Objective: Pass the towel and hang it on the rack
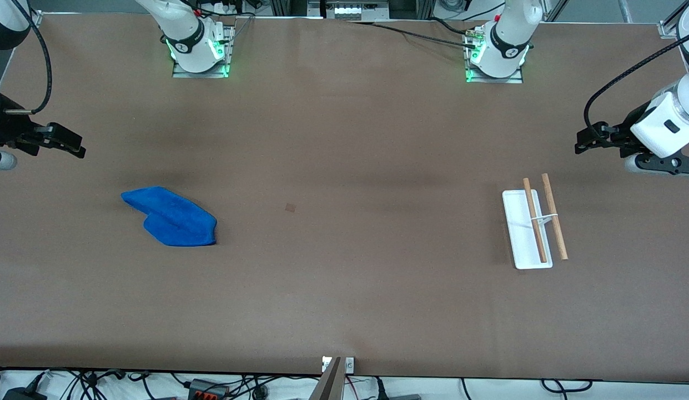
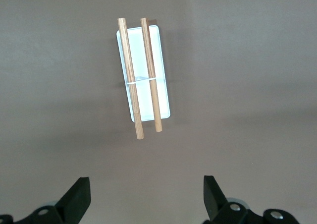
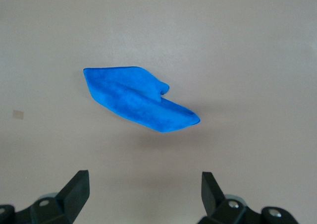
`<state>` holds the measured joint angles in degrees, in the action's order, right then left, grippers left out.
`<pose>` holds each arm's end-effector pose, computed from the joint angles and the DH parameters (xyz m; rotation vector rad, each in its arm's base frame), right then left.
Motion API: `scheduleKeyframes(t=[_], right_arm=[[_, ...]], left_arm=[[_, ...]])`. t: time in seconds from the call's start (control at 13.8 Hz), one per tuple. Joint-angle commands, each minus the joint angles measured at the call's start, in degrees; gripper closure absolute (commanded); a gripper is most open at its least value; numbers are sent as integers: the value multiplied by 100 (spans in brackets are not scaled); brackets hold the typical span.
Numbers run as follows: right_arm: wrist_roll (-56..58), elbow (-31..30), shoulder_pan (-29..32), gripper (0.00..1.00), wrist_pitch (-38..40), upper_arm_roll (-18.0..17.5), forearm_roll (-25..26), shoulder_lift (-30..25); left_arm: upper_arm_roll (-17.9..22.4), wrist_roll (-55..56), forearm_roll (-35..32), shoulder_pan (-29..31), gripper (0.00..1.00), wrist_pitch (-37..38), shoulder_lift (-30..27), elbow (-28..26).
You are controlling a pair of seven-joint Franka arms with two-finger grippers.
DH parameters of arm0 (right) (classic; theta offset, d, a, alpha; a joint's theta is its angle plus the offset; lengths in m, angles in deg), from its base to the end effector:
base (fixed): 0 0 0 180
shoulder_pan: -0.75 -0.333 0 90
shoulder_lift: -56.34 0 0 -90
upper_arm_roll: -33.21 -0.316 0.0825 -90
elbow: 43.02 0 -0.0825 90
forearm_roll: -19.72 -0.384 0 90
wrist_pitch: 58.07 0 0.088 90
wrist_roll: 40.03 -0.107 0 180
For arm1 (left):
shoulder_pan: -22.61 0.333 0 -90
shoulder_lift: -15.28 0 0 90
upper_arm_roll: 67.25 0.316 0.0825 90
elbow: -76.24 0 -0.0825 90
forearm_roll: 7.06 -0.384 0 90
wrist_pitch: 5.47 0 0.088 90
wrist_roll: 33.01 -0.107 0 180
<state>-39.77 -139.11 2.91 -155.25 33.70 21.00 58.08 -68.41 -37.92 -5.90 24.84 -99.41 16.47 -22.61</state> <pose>0.5698 -0.0284 0.5678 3.1188 -0.0605 -0.0186 0.5576 0.0085 0.5458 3.1096 -0.1004 -0.1639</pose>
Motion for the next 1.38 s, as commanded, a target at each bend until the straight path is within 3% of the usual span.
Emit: scheduleKeyframes(t=[0.0,0.58,1.16,1.3], right_arm=[[44,12,-22,0,94,39,-40,-68],[79,-14,-13,0,77,39,-23,124],[-35,82,31,0,-457,39,92,1713],[-288,82,179,0,-923,48,-257,2232]], left_arm=[[-69,-98,16,84,0,8,-49,-29],[-43,-115,16,76,0,34,-5,-2],[-16,-115,8,84,0,34,12,42],[-16,-115,42,102,0,25,21,33]])
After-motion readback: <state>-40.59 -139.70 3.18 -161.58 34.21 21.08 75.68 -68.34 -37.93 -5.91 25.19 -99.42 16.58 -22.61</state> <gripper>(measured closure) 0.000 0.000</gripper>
